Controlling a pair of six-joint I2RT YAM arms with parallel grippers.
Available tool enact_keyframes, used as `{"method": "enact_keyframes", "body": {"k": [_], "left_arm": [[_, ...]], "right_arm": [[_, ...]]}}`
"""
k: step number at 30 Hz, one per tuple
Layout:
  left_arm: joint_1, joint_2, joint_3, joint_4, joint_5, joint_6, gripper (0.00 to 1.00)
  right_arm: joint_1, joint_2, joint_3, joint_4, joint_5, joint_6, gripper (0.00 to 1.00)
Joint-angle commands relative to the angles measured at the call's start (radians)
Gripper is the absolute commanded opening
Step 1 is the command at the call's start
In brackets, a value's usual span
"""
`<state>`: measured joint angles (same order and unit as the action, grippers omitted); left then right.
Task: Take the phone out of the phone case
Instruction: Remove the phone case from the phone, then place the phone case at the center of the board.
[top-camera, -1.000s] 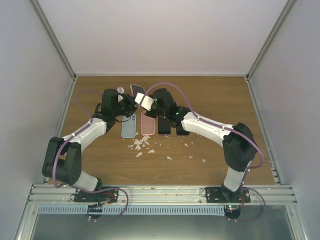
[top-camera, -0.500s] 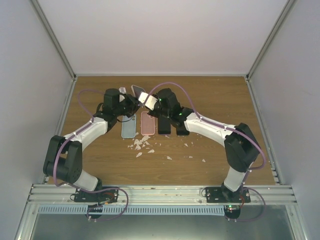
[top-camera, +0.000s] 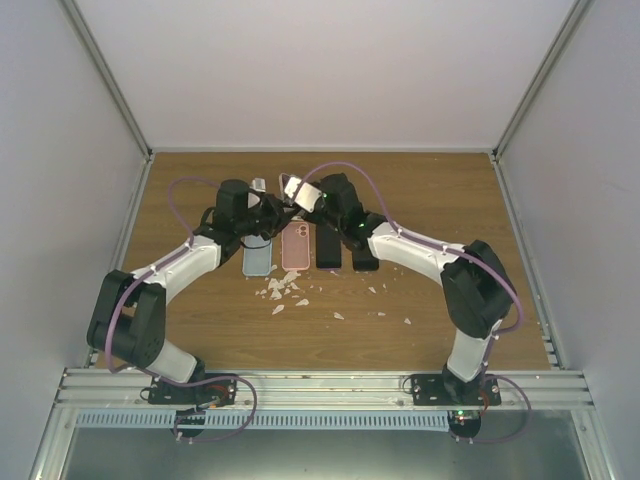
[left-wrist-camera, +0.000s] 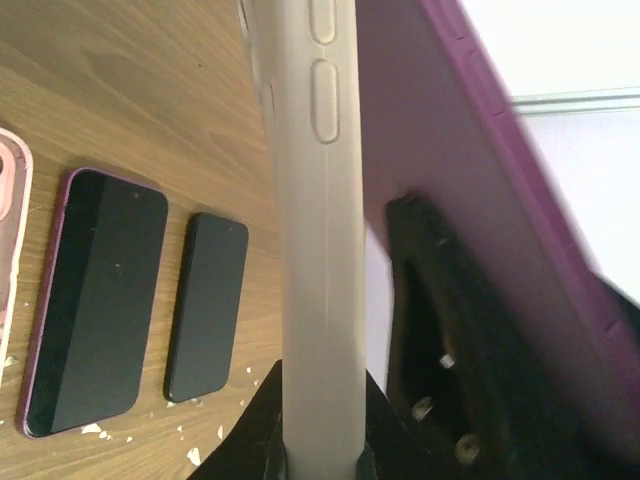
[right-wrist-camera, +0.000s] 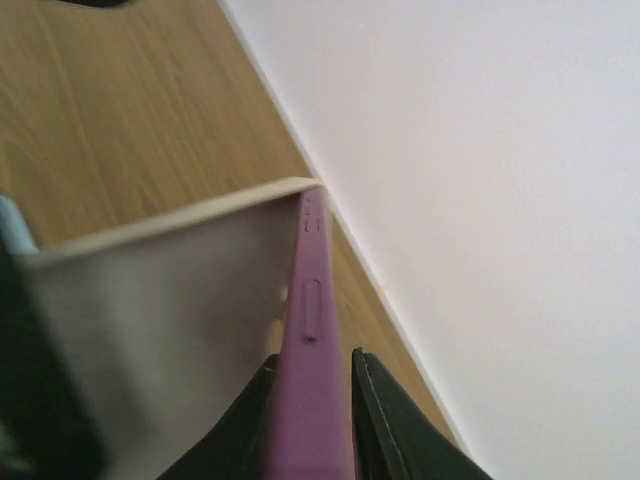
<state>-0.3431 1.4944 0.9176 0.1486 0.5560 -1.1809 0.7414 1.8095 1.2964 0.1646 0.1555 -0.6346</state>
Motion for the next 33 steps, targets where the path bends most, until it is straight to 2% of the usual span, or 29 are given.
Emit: {"method": "enact_keyframes", "body": {"k": [1,4,13,20,28,33], "left_arm": [[-0.066,-0.066,0.01,0.044,0.285,0.081,0.0],[-0.063,-0.077,0.001,0.033,0.278,0.087,0.0],[-0.002,-0.099,-0.034,-0.017,0.228,0.099,0.0],[0.07,-0.134,-0.048,-0.105,0.148,0.221,0.0],[0.198,-0.212,-0.136,-0.14,0.109,0.374,0.0],[0.303,-0.233,-0.152,-0.267,0.168,0.534,0.0]], "right_arm": [[-0.069,0.039,0.032,0.134,0.144,-0.01,0.16],[-0.071,0.031,0.041,0.132,0.147,-0.006,0.01],[-0.073,-0.079,0.018,0.094,0.093,0.037,0.01],[-0.097,-0.123,0.086,-0.078,0.024,0.093,0.0],[-0.126,-0.189,0.212,-0.395,-0.319,0.21,0.01],[-0.133,-0.225,0.245,-0.496,-0.425,0.241,0.01]]}}
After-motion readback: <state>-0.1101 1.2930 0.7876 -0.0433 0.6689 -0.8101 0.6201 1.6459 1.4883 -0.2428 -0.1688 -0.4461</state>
